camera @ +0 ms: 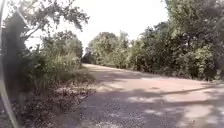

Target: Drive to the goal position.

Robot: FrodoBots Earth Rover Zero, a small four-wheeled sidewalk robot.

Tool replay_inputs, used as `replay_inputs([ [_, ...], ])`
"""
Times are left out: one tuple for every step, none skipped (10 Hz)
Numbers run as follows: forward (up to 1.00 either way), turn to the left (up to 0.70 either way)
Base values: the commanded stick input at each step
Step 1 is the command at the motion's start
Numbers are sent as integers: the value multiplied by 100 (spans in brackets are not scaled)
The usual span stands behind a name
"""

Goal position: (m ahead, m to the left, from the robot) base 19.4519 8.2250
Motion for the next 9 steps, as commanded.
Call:
replay_inputs([
  [5, 0],
  [5, 0],
  [5, 0],
  [5, 0],
  [5, 0],
  [5, 0],
  [5, 0],
  [6, 0],
  [6, 0],
])
